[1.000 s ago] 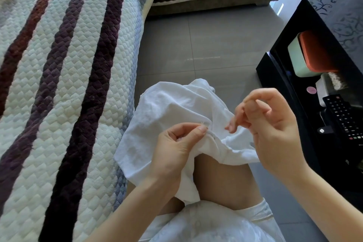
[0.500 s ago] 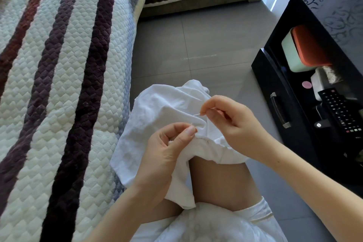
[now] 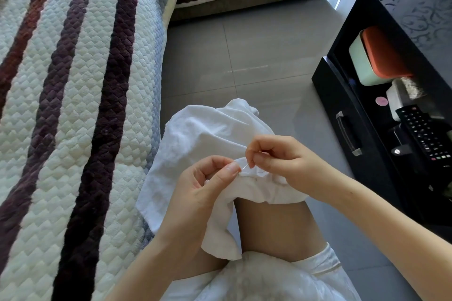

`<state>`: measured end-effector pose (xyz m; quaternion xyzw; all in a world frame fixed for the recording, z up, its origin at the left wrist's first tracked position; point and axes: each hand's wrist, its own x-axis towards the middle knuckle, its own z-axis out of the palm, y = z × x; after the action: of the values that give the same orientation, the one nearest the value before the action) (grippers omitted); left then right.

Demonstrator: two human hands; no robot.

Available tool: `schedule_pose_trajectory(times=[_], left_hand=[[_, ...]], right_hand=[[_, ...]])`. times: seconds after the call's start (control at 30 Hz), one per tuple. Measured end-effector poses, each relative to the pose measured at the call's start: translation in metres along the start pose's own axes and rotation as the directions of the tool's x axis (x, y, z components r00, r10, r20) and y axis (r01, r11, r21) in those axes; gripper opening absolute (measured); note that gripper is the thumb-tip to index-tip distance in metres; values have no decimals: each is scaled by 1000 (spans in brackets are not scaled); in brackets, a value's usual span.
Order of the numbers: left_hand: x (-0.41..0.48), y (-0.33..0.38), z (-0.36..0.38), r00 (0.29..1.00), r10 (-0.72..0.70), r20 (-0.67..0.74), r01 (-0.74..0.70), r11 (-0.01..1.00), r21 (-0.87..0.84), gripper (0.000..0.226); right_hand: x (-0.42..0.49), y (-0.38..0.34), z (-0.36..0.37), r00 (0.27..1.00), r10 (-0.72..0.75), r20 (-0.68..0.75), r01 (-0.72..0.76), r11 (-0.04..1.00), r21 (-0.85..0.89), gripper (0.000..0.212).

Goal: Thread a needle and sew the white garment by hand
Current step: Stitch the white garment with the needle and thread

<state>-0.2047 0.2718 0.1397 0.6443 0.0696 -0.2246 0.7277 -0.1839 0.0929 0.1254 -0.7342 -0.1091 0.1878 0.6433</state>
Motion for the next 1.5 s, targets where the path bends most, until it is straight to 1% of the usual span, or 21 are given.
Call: schedule_pose_trajectory(times=[0.1,0.2,0.27,0.37,0.43,0.5,0.57,0.63,0.67,0.77,0.83,0.87,0.9,0.93,0.97,1.03,1.13,1.2,1.27,1.37,1.5], left_hand=[[1,0,1,999,-31,-6,31,999,-19,9],[2,-2,1,999,-40,-17,40,999,1,10],[2,-2,2,999,-45,-25,45,999,26,11],[2,-4,3,998,-45,-42,47,998,48,12],[1,-5,1,998,-39,-53,42,998,53,11],[0,-5,0,997,-27,-67,32,997,67,12],[-2,-6,-1,996,-19,-87,26,997,77,15],[-3,-6,-2,995,-20,-103,29,996,89,16],[-4,-7,-3,994,-22,-107,32,995,95,17],[-6,-8,-4,992,-20,-122,33,993,110,19],[-7,-8,-4,991,-12,-133,29,992,123,19],[-7,-8,-4,991,-9,-136,27,991,130,20],[-7,-8,-3,990,-8,-138,26,991,134,21],[-6,-8,-3,990,-7,-140,27,990,137,23],[-6,-8,-3,990,-7,-143,27,990,138,24],[-6,-9,-3,989,-5,-147,26,990,141,25],[-6,-8,-4,990,0,-142,20,990,142,26],[-6,-7,-4,990,2,-139,19,988,151,26],[-6,-6,-3,991,0,-132,22,987,160,24],[-7,-4,-3,992,9,-126,12,986,164,20],[-7,-3,-5,990,-11,-138,33,987,159,19]], right_hand=[[-4,-3,0,998,27,57,-34,991,132,16],[-6,-6,1,997,33,65,-53,942,333,10],[-7,-7,2,998,19,60,-41,919,393,8],[-7,-9,6,999,-33,-14,36,919,392,7],[-8,-12,7,993,-54,-100,90,912,399,18],[-9,-18,6,977,-60,-206,127,935,332,24],[-8,-23,-1,958,-55,-282,127,961,246,27],[-8,-26,-11,951,-18,-309,111,951,288,27],[-8,-28,-17,956,8,-293,106,922,372,26],[-3,-38,-32,967,102,-231,79,746,661,28],[0,-40,-43,952,146,-267,91,700,709,28],[0,-40,-49,943,130,-308,111,747,655,26],[0,-37,-54,928,83,-362,127,845,519,24],[-2,-34,-58,912,6,-410,126,947,295,23],[-3,-30,-59,902,-88,-422,106,994,20,21],[-5,-20,-56,924,-206,-321,63,913,-403,18],[-9,-7,-41,978,-180,-105,59,724,-688,36],[-11,0,-30,994,-112,-2,78,706,-703,44],[-11,6,-20,995,-92,30,88,743,-663,39],[-7,13,-11,996,-91,6,80,833,-547,8],[-4,3,-18,992,-107,-61,76,923,-377,15]])
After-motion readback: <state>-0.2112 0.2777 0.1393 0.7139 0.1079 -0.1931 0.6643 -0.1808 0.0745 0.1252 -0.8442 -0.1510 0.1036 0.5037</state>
